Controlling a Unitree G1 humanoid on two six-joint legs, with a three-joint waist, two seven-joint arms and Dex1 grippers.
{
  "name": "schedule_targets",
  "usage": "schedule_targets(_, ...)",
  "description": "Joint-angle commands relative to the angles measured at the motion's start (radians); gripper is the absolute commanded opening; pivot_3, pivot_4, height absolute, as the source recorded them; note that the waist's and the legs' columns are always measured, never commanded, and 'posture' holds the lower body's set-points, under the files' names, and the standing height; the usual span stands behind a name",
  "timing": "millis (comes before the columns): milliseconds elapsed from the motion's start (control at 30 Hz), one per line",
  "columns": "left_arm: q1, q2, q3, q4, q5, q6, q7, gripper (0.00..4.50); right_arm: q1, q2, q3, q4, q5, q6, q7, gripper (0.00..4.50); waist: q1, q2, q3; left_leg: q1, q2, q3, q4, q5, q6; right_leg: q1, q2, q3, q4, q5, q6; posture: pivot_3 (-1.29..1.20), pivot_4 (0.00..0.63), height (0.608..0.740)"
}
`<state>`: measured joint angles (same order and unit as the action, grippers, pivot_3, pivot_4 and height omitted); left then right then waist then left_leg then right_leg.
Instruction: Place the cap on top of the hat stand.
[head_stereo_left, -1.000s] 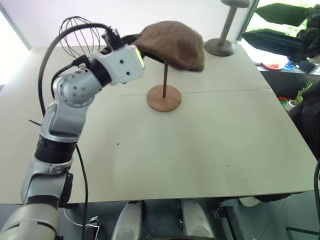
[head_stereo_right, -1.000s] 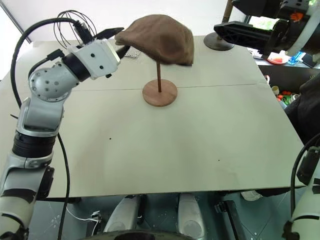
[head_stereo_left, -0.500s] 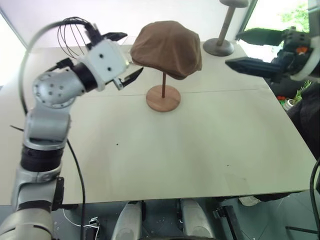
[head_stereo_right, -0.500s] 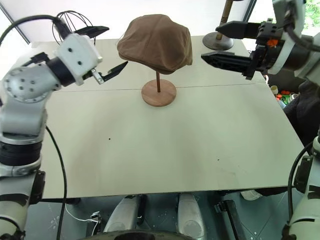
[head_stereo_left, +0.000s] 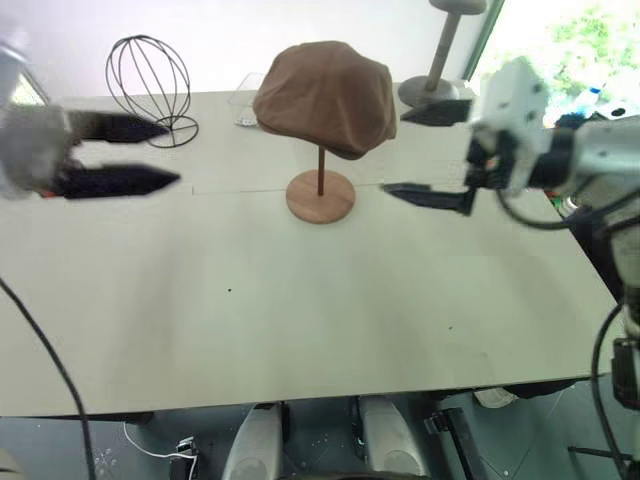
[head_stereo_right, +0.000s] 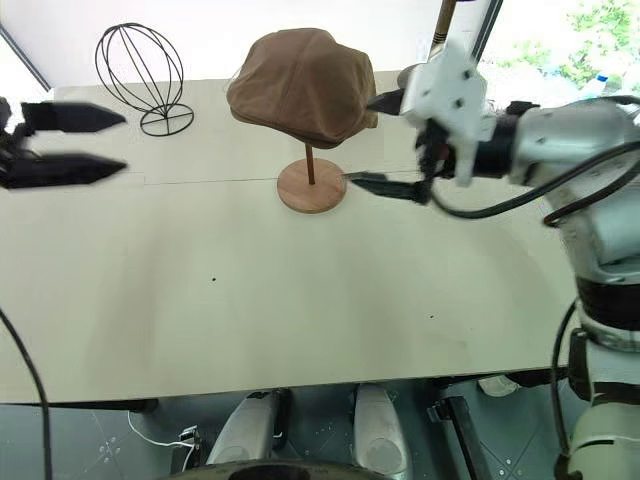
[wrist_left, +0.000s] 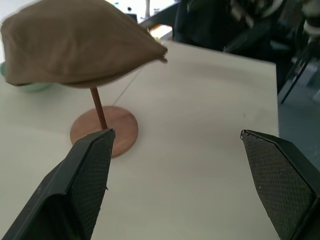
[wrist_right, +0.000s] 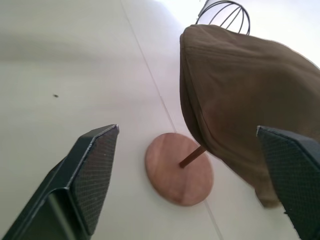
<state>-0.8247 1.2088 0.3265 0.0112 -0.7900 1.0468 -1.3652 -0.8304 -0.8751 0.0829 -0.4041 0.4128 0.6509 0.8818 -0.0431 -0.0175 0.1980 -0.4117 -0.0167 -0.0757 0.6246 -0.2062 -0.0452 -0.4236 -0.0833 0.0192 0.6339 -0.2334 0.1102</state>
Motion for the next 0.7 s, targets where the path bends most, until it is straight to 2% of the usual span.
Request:
schedule_targets(33,-0.032,0.036,-0.043,0.061,0.017,-0.040,-0.042,4.20,-0.011,0.105,0.035,-0.037,-0.090,0.015,-0.162,4.50,-0.001,0.000,0.000,0.000,0.000,0.000,0.000,0.000,0.000,0.000,0.000,0.000,0.000,0.000,0.000,0.00,0.150,0.740)
schedule_targets(167,-0.065,0.022,-0.101,0.088,0.045,-0.089,-0.044,4.20,-0.020,0.248,0.124,-0.018,-0.248,-0.001,-0.340,4.50,0.000,0.000,0.000,0.000,0.001,0.000,0.000,0.000,0.000,-0.001,0.001,0.000,0.001,0.000,0.000,0.00,0.150,0.740)
schedule_targets(267,-0.097,0.011,-0.126,0.105,0.052,-0.100,-0.042,4.20,-0.021,0.311,0.168,0.013,-0.318,-0.015,-0.393,4.50,0.001,-0.001,0.000,-0.002,0.001,0.000,0.000,0.000,0.000,-0.002,0.001,0.000,0.000,0.000,0.000,0.00,0.150,0.740)
schedule_targets(367,-0.131,0.003,-0.142,0.124,0.056,-0.101,-0.040,4.20,-0.010,0.348,0.197,0.036,-0.375,-0.045,-0.421,4.50,0.001,-0.001,0.000,-0.002,0.001,0.000,0.000,0.000,0.000,-0.002,0.001,0.000,0.000,0.000,0.000,0.00,0.150,0.740)
schedule_targets(500,-0.149,-0.005,-0.152,0.129,0.060,-0.101,-0.041,4.20,-0.004,0.348,0.265,0.103,-0.552,-0.171,-0.500,4.50,-0.001,-0.001,0.000,-0.002,0.001,0.000,0.000,0.000,0.000,-0.002,0.001,0.000,0.001,0.000,0.000,0.00,0.150,0.740)
schedule_targets(600,-0.141,-0.012,-0.148,0.115,0.057,-0.098,-0.036,4.27,0.006,0.368,0.263,0.127,-0.602,-0.229,-0.524,3.62,-0.001,-0.001,0.000,-0.002,0.001,0.000,0.000,0.000,0.000,-0.002,0.001,0.000,0.001,0.000,0.000,0.00,0.150,0.740)
schedule_targets(700,-0.131,-0.016,-0.146,0.108,0.060,-0.103,-0.031,4.27,0.014,0.369,0.266,0.143,-0.650,-0.298,-0.522,2.07,-0.001,-0.001,0.000,-0.002,0.001,0.000,0.000,0.000,0.000,-0.002,0.001,0.000,0.001,0.000,0.000,0.00,0.150,0.740)
